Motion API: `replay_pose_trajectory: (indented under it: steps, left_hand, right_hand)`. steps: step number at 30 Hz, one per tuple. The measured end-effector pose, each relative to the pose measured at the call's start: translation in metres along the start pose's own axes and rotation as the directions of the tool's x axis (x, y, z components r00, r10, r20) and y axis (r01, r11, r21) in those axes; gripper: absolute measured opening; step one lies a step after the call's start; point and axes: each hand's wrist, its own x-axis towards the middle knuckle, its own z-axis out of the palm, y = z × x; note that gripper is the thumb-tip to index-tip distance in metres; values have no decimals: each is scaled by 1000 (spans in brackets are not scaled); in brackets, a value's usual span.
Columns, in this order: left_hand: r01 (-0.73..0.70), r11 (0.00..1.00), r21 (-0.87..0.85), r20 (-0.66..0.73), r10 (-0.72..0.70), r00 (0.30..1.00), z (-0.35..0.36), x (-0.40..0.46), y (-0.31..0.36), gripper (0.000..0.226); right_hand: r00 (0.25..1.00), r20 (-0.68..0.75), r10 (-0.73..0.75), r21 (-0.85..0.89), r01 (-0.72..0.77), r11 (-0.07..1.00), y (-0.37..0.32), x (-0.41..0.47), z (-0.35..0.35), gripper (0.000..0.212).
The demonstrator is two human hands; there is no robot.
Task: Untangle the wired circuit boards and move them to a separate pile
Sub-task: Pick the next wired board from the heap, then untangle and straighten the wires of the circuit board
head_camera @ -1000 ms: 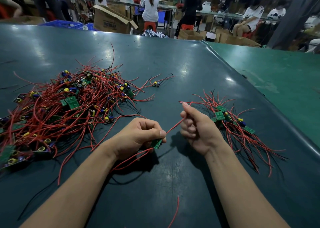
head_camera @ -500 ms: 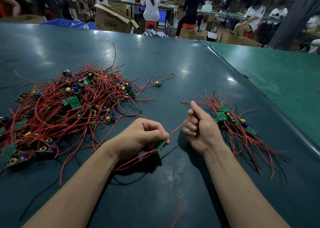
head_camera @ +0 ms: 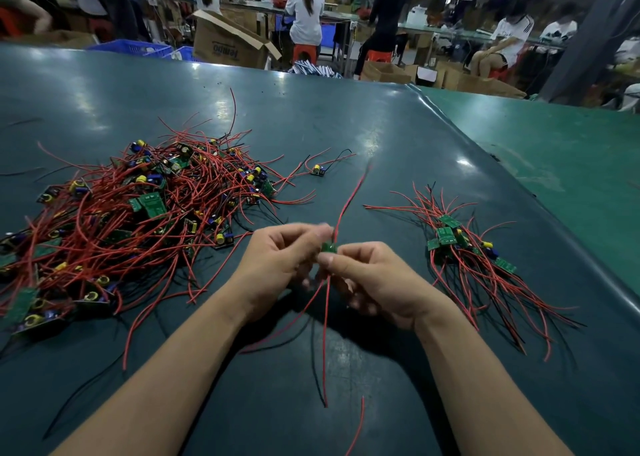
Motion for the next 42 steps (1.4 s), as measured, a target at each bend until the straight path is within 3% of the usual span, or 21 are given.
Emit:
replay_pose_trajectory:
  steps: [3, 6, 9, 11, 14, 18, 20, 22, 25, 29, 33, 35, 36, 39, 40, 42]
  left_hand:
    - [-121, 990, -67, -275, 98, 956, -9, 8, 6, 28]
    - [-229, 974, 0, -514, 196, 835, -19, 12, 9, 22]
    - [-243, 964, 111, -512, 265, 817, -15, 10, 6, 19]
    - [-244, 954, 174, -456, 298, 838, -11, 8, 4, 17]
    - [-251, 943, 218, -420, 322, 849, -9, 7, 3, 14]
    - [-250, 946, 205, -404, 315, 859, -10, 6, 3, 12]
    - [-245, 944, 220, -390, 315, 865, -10, 6, 2, 12]
    - [-231, 946, 228, -386, 306, 871, -11, 7, 1, 12]
    - [-219, 944, 249, -374, 302, 877, -12, 7, -1, 11]
    - [-213, 939, 268, -361, 303, 882, -14, 7, -2, 10]
    - [-204, 912, 355, -366, 336, 868, -11, 7, -2, 11]
    - [-200, 825, 529, -339, 421, 841, -9, 4, -2, 11]
    - [-192, 721, 666, -295, 491, 820, -10, 2, -1, 10]
    - [-101, 244, 964, -102, 698, 709, -20, -3, 8, 6]
    - [-11, 156, 988, -107, 726, 679, -27, -3, 12, 11]
    - [251, 127, 960, -265, 713, 650, -47, -1, 21, 25]
  right_hand:
    - [952, -282, -124, 80, 152, 985, -2, 4, -2, 25]
    - [807, -532, -256, 69, 343, 937, -7, 4, -7, 20]
    - [624, -752, -211, 183, 505, 843, -13, 4, -13, 15]
    - [545, -836, -63, 321, 578, 750, -12, 3, -14, 12]
    - [599, -788, 142, 530, 542, 652, -4, 3, -7, 15]
    - [626, -768, 136, 530, 502, 684, -3, 7, -13, 25]
    - [670, -723, 169, 583, 461, 669, -5, 6, -19, 38]
    - [716, -676, 176, 600, 397, 694, -4, 6, -23, 36]
    - [756, -635, 161, 544, 289, 788, -2, 7, -19, 22]
    - [698, -716, 15, 297, 285, 911, 0, 12, -17, 14]
    - [715, -697, -57, 174, 246, 954, 4, 14, -12, 16]
    - [728, -680, -87, 110, 218, 970, 8, 16, -8, 16]
    - [730, -674, -112, 65, 210, 976, 9, 17, -6, 16]
    - [742, -645, -181, -60, 187, 981, 13, 17, -5, 18]
    - [749, -635, -190, -78, 183, 980, 14, 17, -5, 18]
    - [755, -625, -199, -89, 184, 979, 16, 17, -5, 19]
